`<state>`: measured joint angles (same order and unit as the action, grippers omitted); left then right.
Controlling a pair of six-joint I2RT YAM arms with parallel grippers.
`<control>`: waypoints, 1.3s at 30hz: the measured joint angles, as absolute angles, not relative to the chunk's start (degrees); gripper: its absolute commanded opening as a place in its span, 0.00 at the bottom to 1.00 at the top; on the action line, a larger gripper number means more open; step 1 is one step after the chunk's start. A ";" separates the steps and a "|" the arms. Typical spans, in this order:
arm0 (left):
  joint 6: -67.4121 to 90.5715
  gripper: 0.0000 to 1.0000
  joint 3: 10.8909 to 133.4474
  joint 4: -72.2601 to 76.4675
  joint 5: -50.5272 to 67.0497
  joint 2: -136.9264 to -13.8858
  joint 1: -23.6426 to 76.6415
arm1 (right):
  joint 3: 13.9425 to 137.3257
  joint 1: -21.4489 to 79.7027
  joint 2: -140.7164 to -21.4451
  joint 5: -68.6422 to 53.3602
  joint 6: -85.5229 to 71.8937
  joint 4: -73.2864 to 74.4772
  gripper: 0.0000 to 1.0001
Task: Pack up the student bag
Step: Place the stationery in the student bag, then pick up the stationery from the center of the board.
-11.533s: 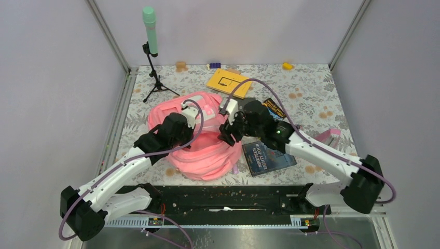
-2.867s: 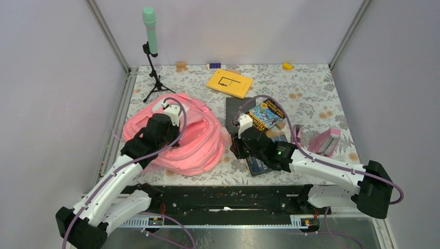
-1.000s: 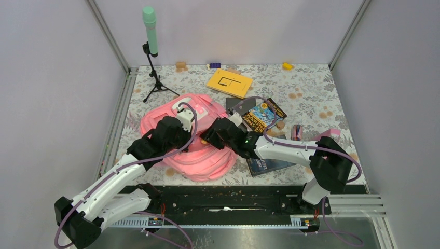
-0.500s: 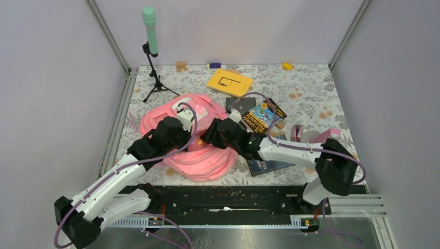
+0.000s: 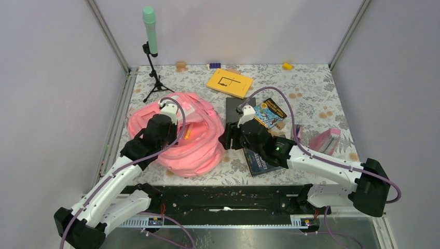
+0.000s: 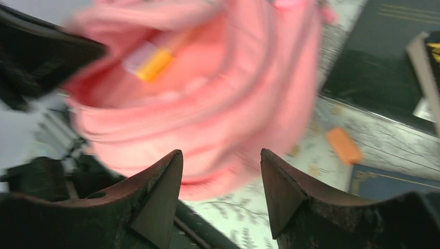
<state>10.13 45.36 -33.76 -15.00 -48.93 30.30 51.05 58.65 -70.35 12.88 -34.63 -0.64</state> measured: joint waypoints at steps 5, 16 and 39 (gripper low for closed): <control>10.20 0.00 45.36 -34.98 -22.06 -46.17 29.74 | 45.71 54.89 -70.06 11.92 -26.70 2.44 0.66; 10.57 0.00 45.32 -37.43 -29.04 -43.92 27.27 | 47.05 47.79 -81.03 2.26 -12.56 5.02 0.63; 10.55 0.00 45.30 -37.47 -28.56 -43.92 27.27 | 55.53 47.07 -99.44 8.08 0.73 8.19 0.57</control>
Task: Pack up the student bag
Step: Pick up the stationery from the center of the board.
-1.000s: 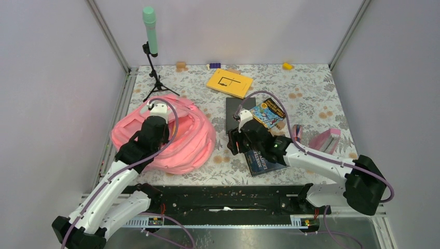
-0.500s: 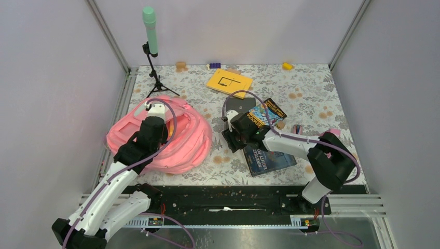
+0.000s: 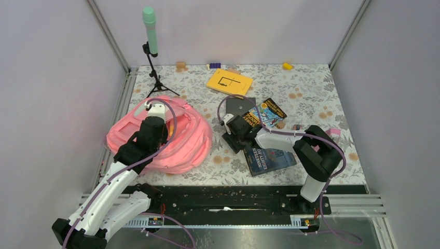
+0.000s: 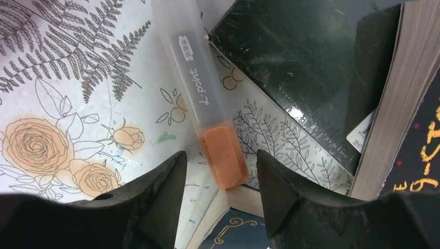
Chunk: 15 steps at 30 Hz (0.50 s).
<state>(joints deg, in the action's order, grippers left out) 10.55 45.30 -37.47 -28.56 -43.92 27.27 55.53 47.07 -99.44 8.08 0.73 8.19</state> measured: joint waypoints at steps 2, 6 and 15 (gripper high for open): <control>10.55 0.00 45.30 -37.47 -28.51 -43.92 27.27 | 55.94 47.07 -100.01 7.38 1.13 8.60 0.54; 10.57 0.00 45.28 -37.45 -28.51 -43.92 27.27 | 56.90 47.11 -100.29 3.31 0.47 9.17 0.51; 10.57 0.00 45.28 -37.45 -28.49 -43.92 27.27 | 57.49 50.09 -101.23 3.60 -3.09 9.63 0.49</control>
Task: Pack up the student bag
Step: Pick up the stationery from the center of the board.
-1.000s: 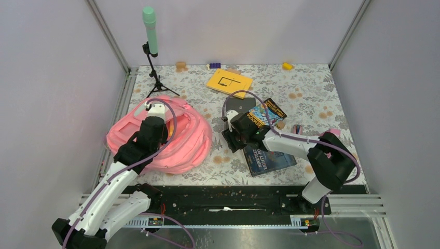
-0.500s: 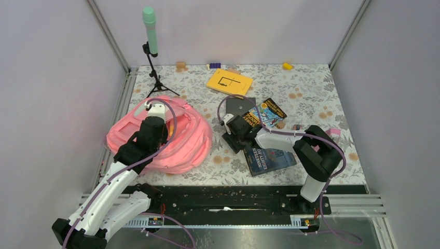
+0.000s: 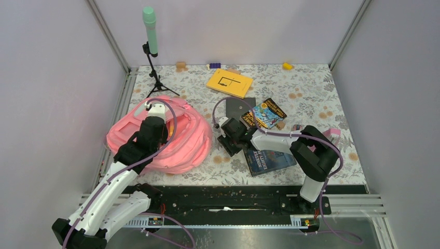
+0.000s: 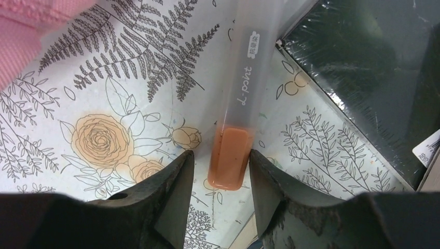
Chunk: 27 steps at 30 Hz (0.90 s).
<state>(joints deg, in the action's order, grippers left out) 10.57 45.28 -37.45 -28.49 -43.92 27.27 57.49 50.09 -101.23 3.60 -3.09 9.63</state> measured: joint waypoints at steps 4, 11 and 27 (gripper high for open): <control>10.57 0.00 45.28 -37.45 -28.49 -43.92 27.27 | 58.35 50.63 -102.08 5.89 -4.40 9.74 0.42; 10.55 0.00 45.25 -37.45 -28.45 -43.92 27.27 | 58.52 50.63 -102.28 8.01 -6.87 9.82 0.07; 7.97 0.00 43.22 -35.94 -16.62 -42.92 26.94 | 55.68 50.24 -90.48 4.89 -13.10 16.32 0.00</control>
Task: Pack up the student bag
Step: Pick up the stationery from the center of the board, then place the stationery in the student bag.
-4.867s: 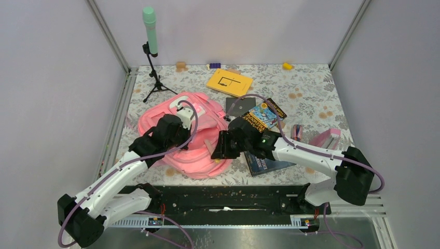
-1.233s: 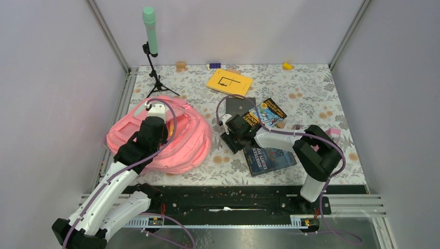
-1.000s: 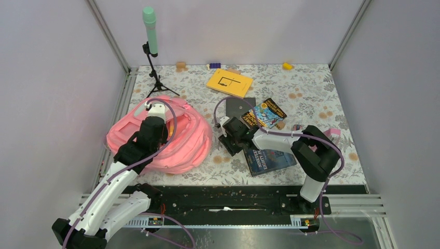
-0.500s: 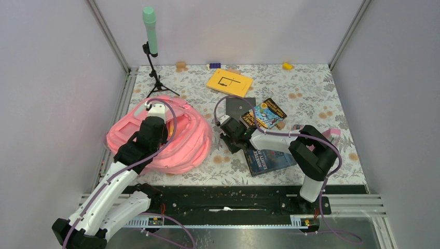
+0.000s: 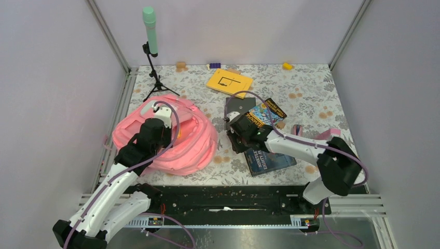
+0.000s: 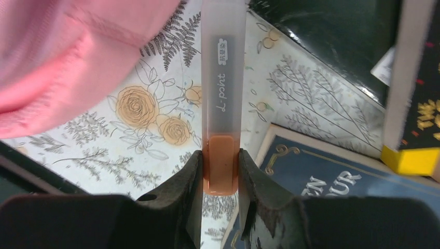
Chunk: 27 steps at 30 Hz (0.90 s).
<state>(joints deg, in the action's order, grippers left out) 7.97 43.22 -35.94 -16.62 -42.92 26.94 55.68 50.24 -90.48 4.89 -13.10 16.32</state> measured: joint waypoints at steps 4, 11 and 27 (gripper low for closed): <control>7.01 0.00 42.70 -34.94 -11.60 -42.78 27.24 | 55.42 48.82 -84.64 4.97 -14.55 19.20 0.00; 5.80 0.00 42.61 -32.77 -5.61 -44.42 30.85 | 54.68 47.64 -74.11 3.81 -18.55 27.66 0.00; 6.26 0.00 42.63 -31.51 -4.49 -48.64 33.74 | 56.03 47.62 -71.24 -16.03 -38.96 30.57 0.00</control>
<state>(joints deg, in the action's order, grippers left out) 6.26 42.63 -31.51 -4.49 -48.64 33.74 56.03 47.62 -71.24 -16.03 -38.96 30.57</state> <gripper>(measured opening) 0.069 0.297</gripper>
